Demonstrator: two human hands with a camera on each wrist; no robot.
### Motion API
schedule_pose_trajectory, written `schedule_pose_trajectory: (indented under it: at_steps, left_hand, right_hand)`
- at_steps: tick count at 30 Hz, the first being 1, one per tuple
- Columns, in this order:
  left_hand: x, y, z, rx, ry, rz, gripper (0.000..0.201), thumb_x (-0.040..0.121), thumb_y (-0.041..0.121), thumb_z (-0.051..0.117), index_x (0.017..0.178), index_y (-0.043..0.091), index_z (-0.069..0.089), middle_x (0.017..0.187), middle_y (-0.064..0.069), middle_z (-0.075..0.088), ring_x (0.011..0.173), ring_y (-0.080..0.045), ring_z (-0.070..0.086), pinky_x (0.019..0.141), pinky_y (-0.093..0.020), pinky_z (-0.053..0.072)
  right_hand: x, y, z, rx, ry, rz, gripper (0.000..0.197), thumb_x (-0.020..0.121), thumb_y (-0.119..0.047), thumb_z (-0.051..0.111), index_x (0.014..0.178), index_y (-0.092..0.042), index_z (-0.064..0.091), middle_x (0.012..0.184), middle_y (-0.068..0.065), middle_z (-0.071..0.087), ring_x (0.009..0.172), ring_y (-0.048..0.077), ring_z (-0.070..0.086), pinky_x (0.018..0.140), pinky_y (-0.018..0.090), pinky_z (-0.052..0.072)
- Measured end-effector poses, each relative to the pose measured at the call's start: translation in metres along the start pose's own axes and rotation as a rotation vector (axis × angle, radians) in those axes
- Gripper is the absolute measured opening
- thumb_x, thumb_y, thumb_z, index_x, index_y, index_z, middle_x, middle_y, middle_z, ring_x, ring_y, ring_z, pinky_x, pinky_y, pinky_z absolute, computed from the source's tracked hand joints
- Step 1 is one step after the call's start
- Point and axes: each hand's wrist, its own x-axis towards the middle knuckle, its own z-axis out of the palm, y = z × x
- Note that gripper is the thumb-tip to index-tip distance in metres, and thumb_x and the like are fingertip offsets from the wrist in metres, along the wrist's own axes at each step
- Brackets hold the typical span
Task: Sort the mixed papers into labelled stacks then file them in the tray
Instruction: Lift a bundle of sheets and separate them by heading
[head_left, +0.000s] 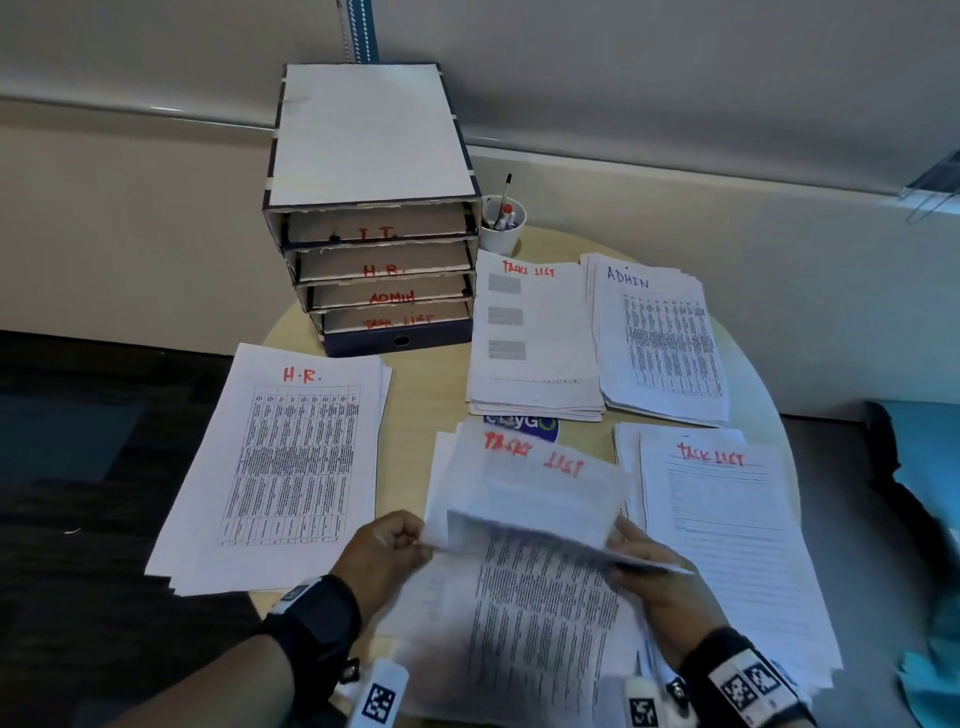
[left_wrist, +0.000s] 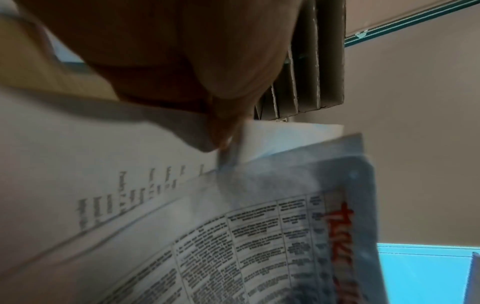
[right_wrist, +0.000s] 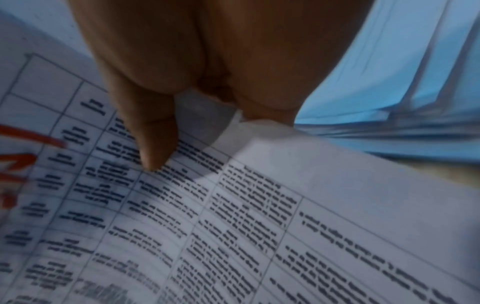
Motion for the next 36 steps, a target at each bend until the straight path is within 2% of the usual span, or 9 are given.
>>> schedule_pose_trajectory:
  at_steps: [2,4,7,10,13,18,25,31,36]
  left_hand:
    - [-0.001,-0.005,0.0,0.093,-0.134,-0.053,0.027,0.084,-0.014,0.06,0.069,0.008,0.063,0.055,0.001,0.05,0.046,-0.007,0.038,0.046,-0.018,0.031]
    - [0.004,-0.008,0.0,0.228,-0.186,-0.068,0.025,0.085,-0.011,0.055,0.073,0.008,0.066,0.066,-0.002,0.057,0.056,-0.012,0.046,0.056,-0.021,0.035]
    - [0.024,-0.01,0.007,0.57,0.077,0.003,0.024,0.093,0.002,0.048,0.095,0.015,0.068,0.098,0.001,0.06,0.09,-0.016,0.056,0.08,-0.022,0.04]
    - [0.031,-0.009,0.02,0.936,0.163,0.048,0.027,0.089,0.028,0.058,0.114,0.018,0.058,0.12,-0.005,0.051,0.109,-0.024,0.054,0.094,-0.033,0.046]
    - [0.034,-0.011,0.038,1.197,0.057,-0.053,0.057,0.082,0.043,0.067,0.125,0.018,0.039,0.123,-0.008,0.041,0.112,-0.028,0.05,0.089,-0.04,0.05]
    - [0.049,-0.012,0.043,0.984,0.095,-0.224,0.064,0.083,0.032,0.071,0.129,0.017,0.03,0.115,-0.007,0.059,0.096,-0.028,0.063,0.077,-0.036,0.051]
    - [0.052,-0.018,0.028,0.719,0.172,-0.082,0.019,0.093,0.032,0.053,0.093,0.014,0.059,0.086,-0.005,0.066,0.078,-0.026,0.062,0.072,-0.032,0.053]
    - [0.061,-0.011,-0.007,0.398,0.303,-0.049,0.014,0.089,0.026,0.069,0.079,0.017,0.067,0.081,-0.001,0.072,0.08,-0.027,0.068,0.076,-0.034,0.055]
    - [0.061,-0.006,-0.011,0.439,0.329,-0.085,0.011,0.085,0.018,0.07,0.095,0.017,0.066,0.093,-0.002,0.071,0.087,-0.028,0.066,0.083,-0.041,0.057]
  right_hand:
    - [0.0,0.0,0.008,-0.031,0.02,0.028,0.073,0.038,-0.025,0.098,0.095,0.01,0.07,0.106,0.02,0.073,0.099,0.037,0.068,0.09,0.046,0.051]
    - [-0.002,-0.003,0.015,-0.1,0.073,0.005,0.043,0.057,-0.013,0.09,0.093,0.005,0.074,0.095,0.024,0.074,0.092,0.043,0.069,0.087,0.05,0.054]
    - [-0.007,-0.007,0.015,-0.097,0.16,-0.004,0.019,0.076,0.009,0.071,0.094,0.005,0.073,0.094,0.025,0.074,0.09,0.043,0.07,0.087,0.051,0.055]
    - [-0.01,-0.007,0.006,-0.093,0.175,-0.011,0.025,0.079,0.009,0.07,0.103,0.001,0.071,0.099,0.02,0.075,0.098,0.042,0.069,0.096,0.056,0.051]
    - [-0.014,-0.004,-0.007,-0.139,0.142,-0.039,0.056,0.068,-0.019,0.087,0.12,-0.016,0.066,0.109,0.014,0.074,0.103,0.038,0.07,0.094,0.061,0.051]
    - [-0.021,-0.004,-0.015,-0.221,0.2,-0.086,0.08,0.08,0.01,0.071,0.142,-0.031,0.042,0.113,0.004,0.074,0.103,0.025,0.071,0.091,0.049,0.056]
    - [-0.023,-0.011,-0.015,-0.225,0.291,0.03,0.018,0.081,0.007,0.071,0.097,-0.001,0.072,0.087,0.017,0.076,0.089,0.043,0.071,0.087,0.054,0.056]
    - [-0.018,-0.024,-0.021,-0.148,0.285,0.04,0.013,0.082,0.007,0.069,0.094,0.002,0.072,0.093,0.023,0.075,0.086,0.042,0.071,0.085,0.052,0.056]
    - [-0.014,-0.027,-0.019,-0.117,0.234,0.025,0.017,0.083,0.001,0.07,0.1,0.0,0.072,0.096,0.02,0.076,0.091,0.041,0.072,0.092,0.06,0.052]
